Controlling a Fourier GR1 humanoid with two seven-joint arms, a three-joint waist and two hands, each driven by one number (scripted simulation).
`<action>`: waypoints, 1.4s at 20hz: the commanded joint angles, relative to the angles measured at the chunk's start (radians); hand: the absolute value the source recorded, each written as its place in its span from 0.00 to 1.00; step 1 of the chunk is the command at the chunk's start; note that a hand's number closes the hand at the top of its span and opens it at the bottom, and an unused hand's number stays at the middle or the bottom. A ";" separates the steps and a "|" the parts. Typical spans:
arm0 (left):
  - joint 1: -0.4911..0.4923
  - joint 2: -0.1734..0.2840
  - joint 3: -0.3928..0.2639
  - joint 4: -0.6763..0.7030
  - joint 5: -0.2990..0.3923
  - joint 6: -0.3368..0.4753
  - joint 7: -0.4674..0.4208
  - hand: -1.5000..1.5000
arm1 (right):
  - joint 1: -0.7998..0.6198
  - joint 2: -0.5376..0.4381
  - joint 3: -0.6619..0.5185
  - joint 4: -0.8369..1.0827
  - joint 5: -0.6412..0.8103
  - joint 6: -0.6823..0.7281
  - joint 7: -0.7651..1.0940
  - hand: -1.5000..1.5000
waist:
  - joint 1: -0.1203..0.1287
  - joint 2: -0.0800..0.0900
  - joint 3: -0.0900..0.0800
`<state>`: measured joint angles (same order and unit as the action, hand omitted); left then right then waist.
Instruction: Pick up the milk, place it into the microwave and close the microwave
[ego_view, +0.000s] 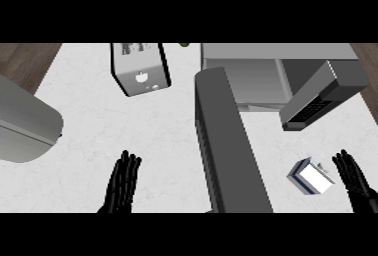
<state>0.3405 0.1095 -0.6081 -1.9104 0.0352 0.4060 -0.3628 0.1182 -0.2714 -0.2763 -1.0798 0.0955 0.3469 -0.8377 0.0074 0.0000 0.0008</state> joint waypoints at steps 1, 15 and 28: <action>0.026 0.045 0.069 0.013 0.086 -0.057 -0.055 0.00 | -0.114 -0.021 0.000 0.206 0.038 0.009 -0.156 0.00 | 0.003 0.001 0.000; 0.074 0.127 0.169 0.015 0.179 -0.159 -0.130 0.00 | -0.317 -0.056 -0.041 0.585 0.055 -0.141 -0.350 1.00 | 0.006 0.003 0.001; 0.113 0.158 0.200 -0.005 0.201 -0.203 -0.157 0.00 | -0.541 0.048 -0.041 0.756 0.153 -0.553 -0.211 1.00 | 0.019 0.007 0.001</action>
<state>0.4580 0.2618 -0.4319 -1.9354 0.2178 0.2238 -0.5022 -0.3589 -0.2941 -0.3065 -0.3576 0.2374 -0.0319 -1.0310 0.0230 0.0020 -0.0073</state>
